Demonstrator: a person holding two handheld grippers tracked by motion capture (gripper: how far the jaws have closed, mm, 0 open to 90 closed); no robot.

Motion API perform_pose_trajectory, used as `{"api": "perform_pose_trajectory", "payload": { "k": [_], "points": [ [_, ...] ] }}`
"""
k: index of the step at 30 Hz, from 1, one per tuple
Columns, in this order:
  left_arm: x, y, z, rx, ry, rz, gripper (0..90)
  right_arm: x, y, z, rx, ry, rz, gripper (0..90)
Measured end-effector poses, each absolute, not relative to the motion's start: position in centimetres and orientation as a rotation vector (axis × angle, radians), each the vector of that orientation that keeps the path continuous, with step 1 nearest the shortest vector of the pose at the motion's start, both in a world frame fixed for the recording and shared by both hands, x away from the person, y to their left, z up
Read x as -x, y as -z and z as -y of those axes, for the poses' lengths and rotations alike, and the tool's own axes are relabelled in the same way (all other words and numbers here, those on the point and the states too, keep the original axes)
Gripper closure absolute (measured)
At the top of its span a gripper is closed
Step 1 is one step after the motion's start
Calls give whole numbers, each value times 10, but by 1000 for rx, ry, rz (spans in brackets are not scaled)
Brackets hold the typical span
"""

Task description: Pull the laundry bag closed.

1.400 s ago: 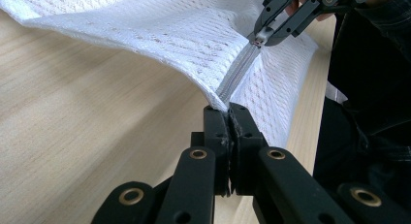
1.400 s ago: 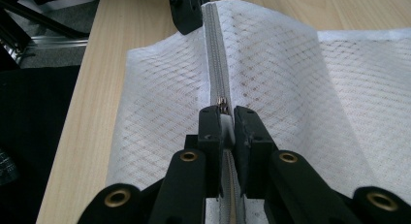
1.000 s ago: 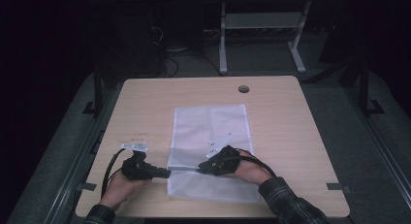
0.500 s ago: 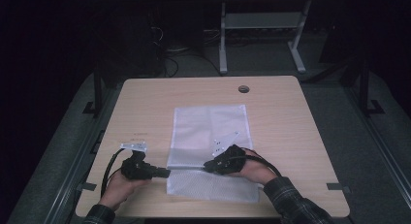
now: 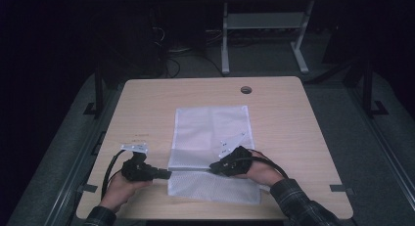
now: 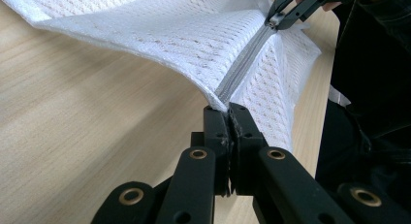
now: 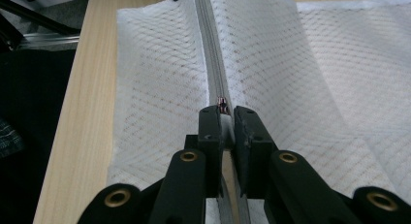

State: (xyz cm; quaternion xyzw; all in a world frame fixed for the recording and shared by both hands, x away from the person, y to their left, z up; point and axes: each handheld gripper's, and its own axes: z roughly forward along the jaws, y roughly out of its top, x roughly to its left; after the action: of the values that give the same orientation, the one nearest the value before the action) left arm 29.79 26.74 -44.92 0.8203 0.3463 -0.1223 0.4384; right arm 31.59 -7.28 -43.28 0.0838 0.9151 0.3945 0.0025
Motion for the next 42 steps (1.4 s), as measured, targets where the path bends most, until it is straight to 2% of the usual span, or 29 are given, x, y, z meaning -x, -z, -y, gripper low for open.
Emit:
{"api": "perform_pose_trajectory", "payload": {
  "k": [42],
  "points": [
    [-297, 448, -271, -2032, 292, -870, 876, -314, 430, 104, -307, -1205, -2863, 817]
  ]
}}
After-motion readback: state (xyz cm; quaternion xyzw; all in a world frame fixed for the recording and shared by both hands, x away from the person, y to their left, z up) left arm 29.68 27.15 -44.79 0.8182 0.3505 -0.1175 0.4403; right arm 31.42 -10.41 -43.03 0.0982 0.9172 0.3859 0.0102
